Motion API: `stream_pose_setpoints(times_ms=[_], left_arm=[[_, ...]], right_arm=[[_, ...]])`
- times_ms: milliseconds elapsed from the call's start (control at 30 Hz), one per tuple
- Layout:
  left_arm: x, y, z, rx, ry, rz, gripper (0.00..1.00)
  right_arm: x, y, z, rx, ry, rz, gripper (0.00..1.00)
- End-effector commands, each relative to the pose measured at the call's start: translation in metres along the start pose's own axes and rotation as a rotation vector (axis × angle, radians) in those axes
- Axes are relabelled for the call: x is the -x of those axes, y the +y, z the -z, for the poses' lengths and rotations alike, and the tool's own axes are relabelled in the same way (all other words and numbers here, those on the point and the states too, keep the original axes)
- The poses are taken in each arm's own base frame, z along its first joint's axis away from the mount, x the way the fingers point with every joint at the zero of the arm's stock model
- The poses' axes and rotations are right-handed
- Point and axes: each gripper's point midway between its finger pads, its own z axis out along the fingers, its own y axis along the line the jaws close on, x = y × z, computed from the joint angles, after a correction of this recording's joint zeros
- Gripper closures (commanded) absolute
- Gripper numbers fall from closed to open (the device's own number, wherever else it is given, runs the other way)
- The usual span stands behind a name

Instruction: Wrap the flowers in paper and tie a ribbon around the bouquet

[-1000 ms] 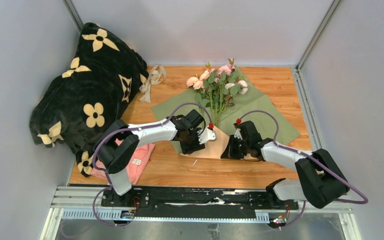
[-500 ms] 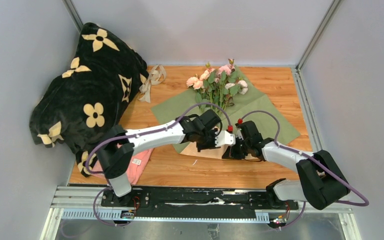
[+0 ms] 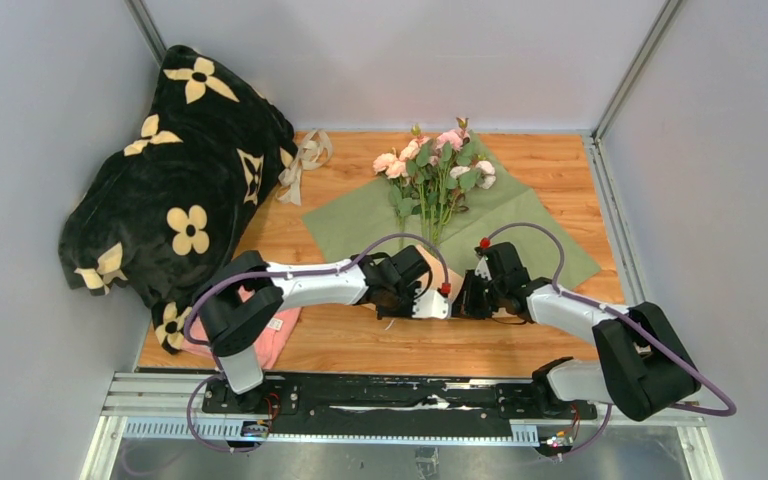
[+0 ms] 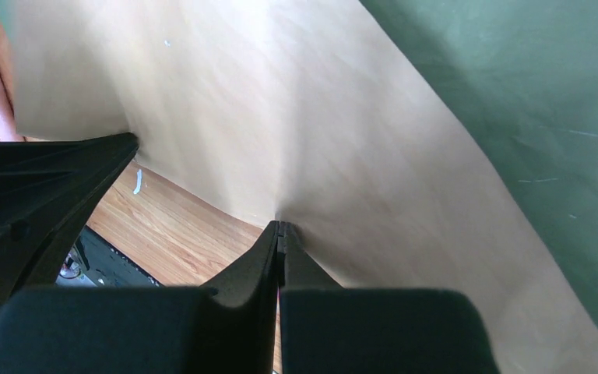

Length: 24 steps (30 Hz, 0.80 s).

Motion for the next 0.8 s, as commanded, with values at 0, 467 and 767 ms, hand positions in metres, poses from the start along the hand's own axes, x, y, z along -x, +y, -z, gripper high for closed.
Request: stream_pose_setpoints(times_ms=[0, 467, 767], left_arm=[[-0.068, -0.038, 0.011, -0.089, 0.2, -0.05, 1.0], [-0.131, -0.056, 0.027, -0.142, 0.307, 0.037, 1.0], [-0.13, -0.053, 0.052, -0.127, 0.286, 0.071, 1.0]], right_arm=[[-0.035, -0.065, 0.005, -0.248, 0.079, -0.036, 1.0], [-0.031, -0.07, 0.011, -0.282, 0.07, -0.023, 1.0], [-0.031, -0.074, 0.011, -0.301, 0.075, -0.017, 1.0]])
